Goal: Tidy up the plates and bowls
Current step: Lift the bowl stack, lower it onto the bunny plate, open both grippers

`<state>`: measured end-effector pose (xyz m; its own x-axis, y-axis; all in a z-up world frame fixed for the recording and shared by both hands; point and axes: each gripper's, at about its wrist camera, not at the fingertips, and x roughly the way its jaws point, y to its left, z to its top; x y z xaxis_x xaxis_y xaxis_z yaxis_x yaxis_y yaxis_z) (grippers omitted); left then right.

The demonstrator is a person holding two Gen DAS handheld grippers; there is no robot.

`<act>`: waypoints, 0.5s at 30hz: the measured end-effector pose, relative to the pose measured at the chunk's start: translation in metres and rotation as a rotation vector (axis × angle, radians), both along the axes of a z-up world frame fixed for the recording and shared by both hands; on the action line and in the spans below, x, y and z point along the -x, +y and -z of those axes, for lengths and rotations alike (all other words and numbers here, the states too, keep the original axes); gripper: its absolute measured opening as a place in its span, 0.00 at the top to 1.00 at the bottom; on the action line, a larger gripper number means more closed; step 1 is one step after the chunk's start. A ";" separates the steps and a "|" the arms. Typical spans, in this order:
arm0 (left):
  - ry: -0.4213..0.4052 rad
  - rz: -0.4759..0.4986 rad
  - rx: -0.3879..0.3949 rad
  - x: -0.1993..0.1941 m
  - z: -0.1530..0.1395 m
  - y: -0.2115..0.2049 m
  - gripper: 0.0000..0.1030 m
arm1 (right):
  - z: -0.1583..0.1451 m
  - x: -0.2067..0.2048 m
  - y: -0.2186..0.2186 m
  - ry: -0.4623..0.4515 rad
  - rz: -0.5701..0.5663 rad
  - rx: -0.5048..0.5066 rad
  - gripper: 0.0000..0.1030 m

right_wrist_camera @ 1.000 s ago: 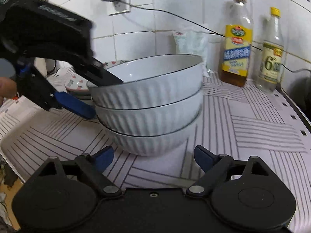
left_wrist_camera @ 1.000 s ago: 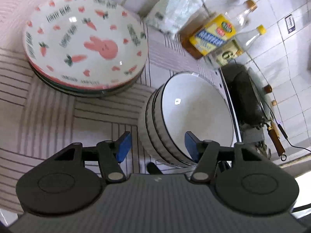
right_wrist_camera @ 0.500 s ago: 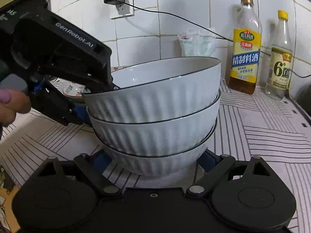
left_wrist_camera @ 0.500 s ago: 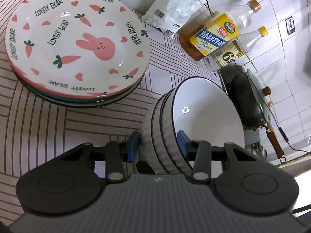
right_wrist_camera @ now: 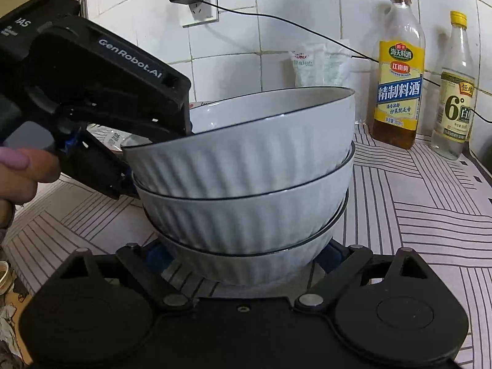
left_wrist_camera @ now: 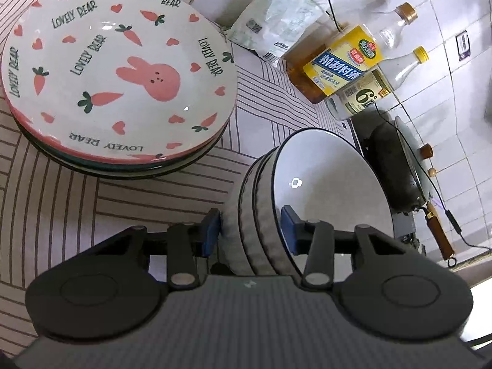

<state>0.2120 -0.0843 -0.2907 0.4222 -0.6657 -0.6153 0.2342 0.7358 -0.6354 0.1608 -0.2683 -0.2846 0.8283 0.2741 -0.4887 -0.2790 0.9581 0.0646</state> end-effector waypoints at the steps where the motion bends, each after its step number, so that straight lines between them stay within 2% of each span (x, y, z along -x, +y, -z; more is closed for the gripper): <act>1: -0.006 0.004 -0.005 0.001 -0.001 -0.001 0.60 | 0.000 0.001 0.000 -0.004 0.002 -0.001 0.08; 15: -0.045 0.035 -0.038 0.008 -0.006 -0.004 0.60 | -0.005 0.007 -0.002 -0.006 -0.013 0.018 0.09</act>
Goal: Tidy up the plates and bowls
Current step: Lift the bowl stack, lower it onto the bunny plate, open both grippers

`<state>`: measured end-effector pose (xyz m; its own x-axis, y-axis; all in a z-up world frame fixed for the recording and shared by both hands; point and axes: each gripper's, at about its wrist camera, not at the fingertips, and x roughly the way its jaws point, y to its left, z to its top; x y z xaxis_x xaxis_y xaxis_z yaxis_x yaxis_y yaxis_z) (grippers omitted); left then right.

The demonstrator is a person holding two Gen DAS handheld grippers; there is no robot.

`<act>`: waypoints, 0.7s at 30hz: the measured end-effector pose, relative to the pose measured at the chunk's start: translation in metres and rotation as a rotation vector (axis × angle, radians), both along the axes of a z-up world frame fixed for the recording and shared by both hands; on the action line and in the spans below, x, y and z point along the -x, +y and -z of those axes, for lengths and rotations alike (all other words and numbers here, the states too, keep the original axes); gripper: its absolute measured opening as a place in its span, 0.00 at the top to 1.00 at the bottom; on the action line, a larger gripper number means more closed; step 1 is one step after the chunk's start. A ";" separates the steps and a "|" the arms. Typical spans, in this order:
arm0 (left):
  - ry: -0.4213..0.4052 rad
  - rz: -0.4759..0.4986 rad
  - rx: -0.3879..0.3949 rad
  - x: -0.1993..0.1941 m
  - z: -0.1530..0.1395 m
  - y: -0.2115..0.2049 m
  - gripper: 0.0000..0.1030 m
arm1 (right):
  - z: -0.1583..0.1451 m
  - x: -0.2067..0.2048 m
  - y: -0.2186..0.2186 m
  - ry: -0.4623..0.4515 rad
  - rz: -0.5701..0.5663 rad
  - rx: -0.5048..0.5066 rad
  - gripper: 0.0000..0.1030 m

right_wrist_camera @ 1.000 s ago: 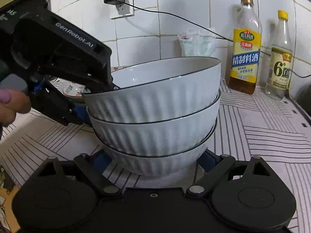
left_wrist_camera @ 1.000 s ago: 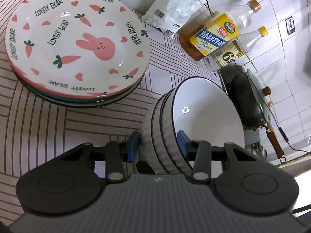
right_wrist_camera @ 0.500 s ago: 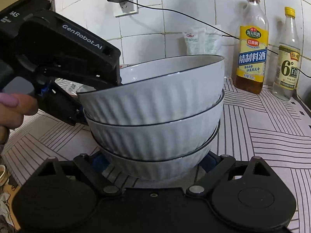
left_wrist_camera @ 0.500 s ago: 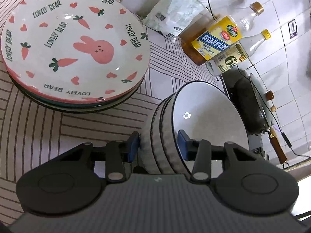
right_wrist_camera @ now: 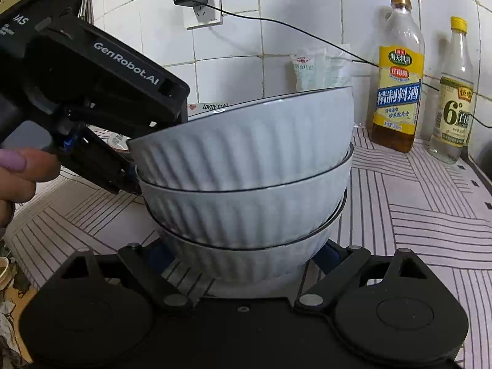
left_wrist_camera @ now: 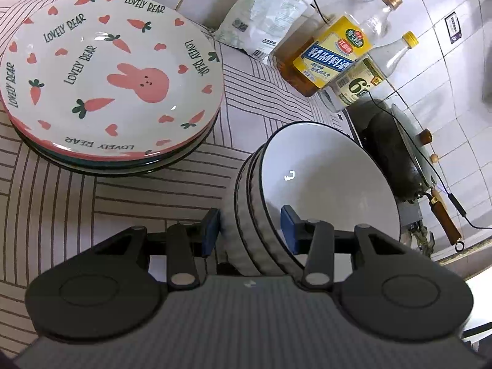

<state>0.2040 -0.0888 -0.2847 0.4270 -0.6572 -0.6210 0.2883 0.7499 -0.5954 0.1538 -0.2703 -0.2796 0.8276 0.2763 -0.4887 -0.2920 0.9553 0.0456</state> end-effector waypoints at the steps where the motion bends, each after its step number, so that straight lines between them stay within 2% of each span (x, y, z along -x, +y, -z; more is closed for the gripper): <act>1: -0.007 0.003 -0.002 0.000 -0.001 0.000 0.60 | 0.000 0.001 0.000 -0.005 0.000 0.004 0.09; 8: -0.066 0.038 -0.008 0.001 -0.013 -0.003 0.60 | -0.009 0.000 -0.002 -0.045 -0.002 0.037 0.09; 14: -0.094 0.041 0.004 0.002 -0.033 0.005 0.60 | -0.028 0.001 0.001 -0.072 -0.012 0.040 0.09; 18: -0.081 0.014 0.020 -0.003 -0.047 0.015 0.60 | -0.042 -0.004 0.008 -0.096 -0.034 0.048 0.09; 21: -0.104 -0.013 0.006 -0.003 -0.061 0.024 0.60 | -0.054 -0.013 0.016 -0.101 -0.054 0.048 0.09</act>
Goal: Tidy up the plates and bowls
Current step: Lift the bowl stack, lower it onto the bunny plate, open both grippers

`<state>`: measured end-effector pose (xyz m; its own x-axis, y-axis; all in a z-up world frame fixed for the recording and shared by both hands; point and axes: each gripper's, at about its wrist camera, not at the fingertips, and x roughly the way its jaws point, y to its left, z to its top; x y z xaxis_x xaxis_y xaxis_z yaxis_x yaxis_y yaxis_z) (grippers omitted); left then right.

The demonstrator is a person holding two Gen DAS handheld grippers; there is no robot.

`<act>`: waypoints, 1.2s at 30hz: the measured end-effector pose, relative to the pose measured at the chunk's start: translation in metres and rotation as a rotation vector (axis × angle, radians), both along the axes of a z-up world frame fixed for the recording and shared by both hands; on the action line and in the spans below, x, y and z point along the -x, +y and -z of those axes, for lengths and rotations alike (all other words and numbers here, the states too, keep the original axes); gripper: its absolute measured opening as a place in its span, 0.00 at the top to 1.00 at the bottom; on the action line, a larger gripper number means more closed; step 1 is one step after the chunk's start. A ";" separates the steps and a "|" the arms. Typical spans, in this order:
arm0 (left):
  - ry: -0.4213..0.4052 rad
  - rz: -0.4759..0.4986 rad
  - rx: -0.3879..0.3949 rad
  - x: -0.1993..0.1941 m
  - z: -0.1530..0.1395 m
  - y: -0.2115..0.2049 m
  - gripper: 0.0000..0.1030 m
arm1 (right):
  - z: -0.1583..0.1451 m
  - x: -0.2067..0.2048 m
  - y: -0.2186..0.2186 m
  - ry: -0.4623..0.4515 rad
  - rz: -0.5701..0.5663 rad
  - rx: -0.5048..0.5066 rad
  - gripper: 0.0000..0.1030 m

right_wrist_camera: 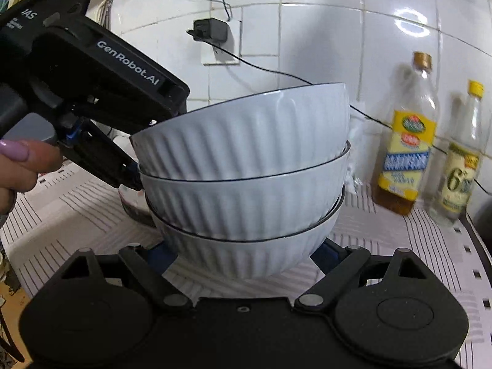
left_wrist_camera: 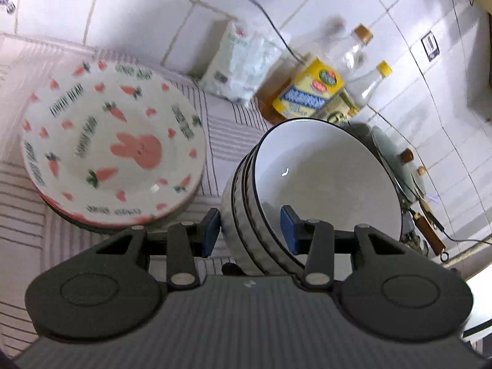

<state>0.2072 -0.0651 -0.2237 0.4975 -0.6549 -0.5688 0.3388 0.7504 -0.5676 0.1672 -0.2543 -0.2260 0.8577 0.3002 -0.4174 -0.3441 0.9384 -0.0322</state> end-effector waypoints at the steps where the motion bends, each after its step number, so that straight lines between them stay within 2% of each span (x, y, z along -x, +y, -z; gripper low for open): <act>1: -0.006 -0.005 -0.004 -0.001 -0.004 0.004 0.60 | -0.003 -0.004 0.003 -0.002 -0.009 -0.002 0.09; 9: 0.013 -0.106 -0.033 -0.014 -0.026 0.053 0.60 | -0.019 -0.033 0.043 -0.017 -0.114 -0.020 0.09; 15: 0.022 -0.160 -0.072 -0.031 -0.020 0.081 0.60 | -0.010 -0.058 0.074 0.012 -0.162 -0.038 0.09; 21: 0.007 -0.168 -0.144 -0.053 -0.003 0.089 0.60 | 0.007 -0.087 0.096 0.060 -0.158 -0.018 0.09; 30: 0.001 -0.138 -0.178 -0.079 0.012 0.091 0.60 | 0.018 -0.112 0.103 0.111 -0.143 0.008 0.10; 36: 0.030 -0.143 -0.177 -0.088 0.018 0.095 0.60 | 0.019 -0.121 0.108 0.140 -0.140 0.024 0.10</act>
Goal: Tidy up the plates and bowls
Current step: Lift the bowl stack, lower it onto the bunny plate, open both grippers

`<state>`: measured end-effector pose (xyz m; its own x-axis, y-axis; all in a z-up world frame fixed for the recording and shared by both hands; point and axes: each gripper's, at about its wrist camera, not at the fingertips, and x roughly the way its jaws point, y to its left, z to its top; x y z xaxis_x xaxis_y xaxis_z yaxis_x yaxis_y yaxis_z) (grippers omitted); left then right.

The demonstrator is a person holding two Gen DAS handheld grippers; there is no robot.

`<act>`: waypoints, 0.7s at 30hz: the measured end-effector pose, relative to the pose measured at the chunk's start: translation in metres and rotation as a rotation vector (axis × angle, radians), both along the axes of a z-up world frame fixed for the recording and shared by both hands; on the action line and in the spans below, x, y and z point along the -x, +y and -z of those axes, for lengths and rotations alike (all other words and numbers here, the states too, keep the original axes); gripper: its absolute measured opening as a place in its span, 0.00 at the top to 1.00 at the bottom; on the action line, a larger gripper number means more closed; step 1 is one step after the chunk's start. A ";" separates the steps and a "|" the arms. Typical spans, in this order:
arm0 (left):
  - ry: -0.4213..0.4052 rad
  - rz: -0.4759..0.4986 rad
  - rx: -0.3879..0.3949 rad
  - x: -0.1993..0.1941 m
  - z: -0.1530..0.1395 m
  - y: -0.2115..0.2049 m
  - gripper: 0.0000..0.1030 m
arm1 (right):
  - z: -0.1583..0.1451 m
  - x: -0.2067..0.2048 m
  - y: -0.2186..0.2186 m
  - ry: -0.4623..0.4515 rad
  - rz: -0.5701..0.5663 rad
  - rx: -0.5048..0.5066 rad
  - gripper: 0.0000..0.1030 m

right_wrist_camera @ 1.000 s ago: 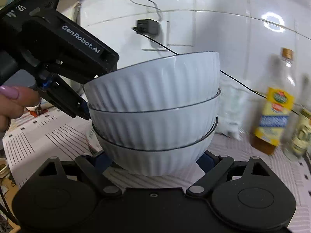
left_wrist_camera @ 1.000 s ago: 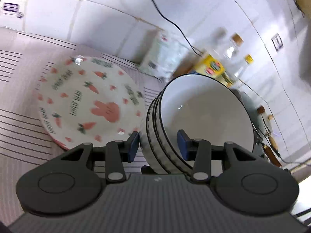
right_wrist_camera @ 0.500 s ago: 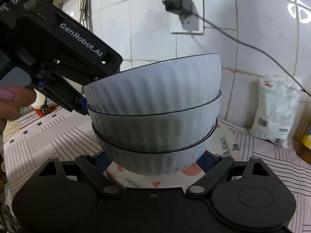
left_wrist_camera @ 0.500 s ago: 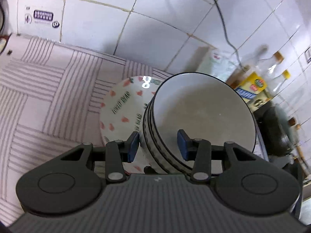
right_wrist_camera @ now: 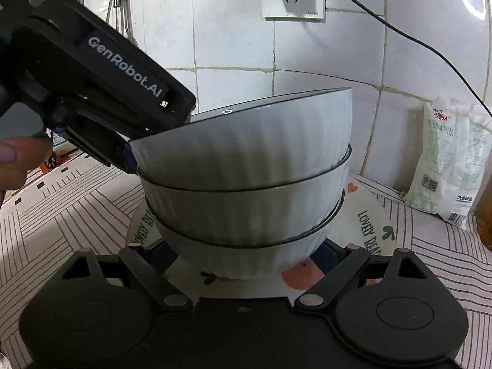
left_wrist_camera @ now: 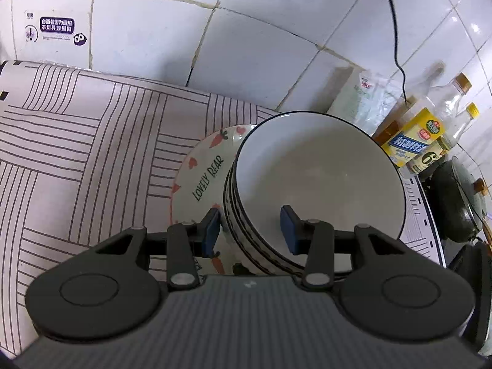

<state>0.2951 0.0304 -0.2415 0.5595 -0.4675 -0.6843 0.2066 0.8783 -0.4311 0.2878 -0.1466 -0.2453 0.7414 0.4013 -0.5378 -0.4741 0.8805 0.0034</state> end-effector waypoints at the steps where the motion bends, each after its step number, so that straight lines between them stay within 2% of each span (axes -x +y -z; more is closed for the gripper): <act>1: 0.000 -0.001 0.002 0.000 0.001 0.001 0.60 | 0.000 -0.001 0.000 0.000 0.000 0.003 0.10; 9: -0.020 -0.013 -0.016 0.000 0.002 -0.006 0.61 | 0.002 -0.008 -0.002 0.029 0.015 0.007 0.10; 14: 0.025 -0.078 0.021 -0.007 0.003 0.000 0.65 | -0.001 -0.016 0.004 0.066 0.044 0.004 0.10; 18: 0.015 -0.074 -0.008 -0.006 0.001 -0.003 0.65 | 0.000 -0.013 0.007 0.054 0.054 0.015 0.09; 21: 0.012 -0.080 -0.020 -0.005 0.000 -0.004 0.65 | 0.000 -0.007 0.005 0.063 0.069 0.034 0.04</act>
